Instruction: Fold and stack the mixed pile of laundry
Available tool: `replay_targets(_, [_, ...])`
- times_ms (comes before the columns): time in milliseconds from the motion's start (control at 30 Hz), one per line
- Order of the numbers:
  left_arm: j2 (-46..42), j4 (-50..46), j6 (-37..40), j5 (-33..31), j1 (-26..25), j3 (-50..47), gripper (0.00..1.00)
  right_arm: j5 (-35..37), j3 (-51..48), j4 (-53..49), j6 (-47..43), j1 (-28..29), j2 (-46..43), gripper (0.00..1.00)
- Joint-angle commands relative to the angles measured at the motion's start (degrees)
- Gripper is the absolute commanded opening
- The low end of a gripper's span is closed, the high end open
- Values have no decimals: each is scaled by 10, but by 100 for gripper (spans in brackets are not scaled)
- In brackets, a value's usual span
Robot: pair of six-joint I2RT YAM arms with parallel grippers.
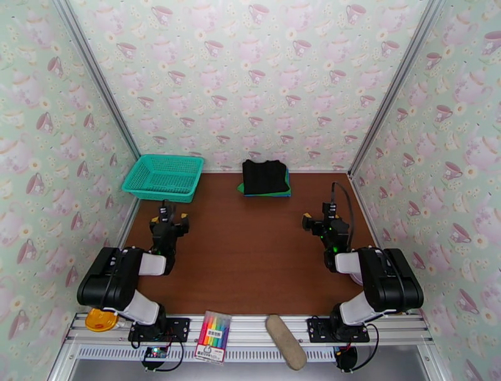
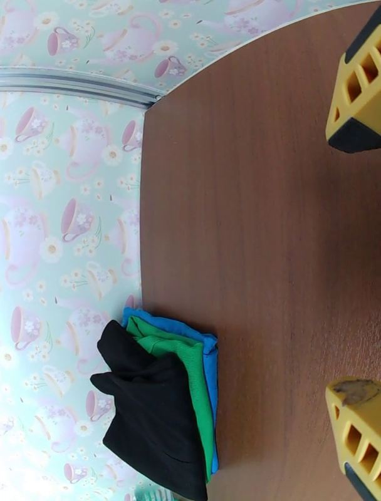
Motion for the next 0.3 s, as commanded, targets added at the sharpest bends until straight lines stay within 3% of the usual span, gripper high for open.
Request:
replay_targets(0, [-7,-1,-7,10,-2,2,100,-4,10,-9,8,0,-4,100])
replay_targets(267, [-7,-1,-6,10,-2,2,100,12,12,-12,10,4,-3,100])
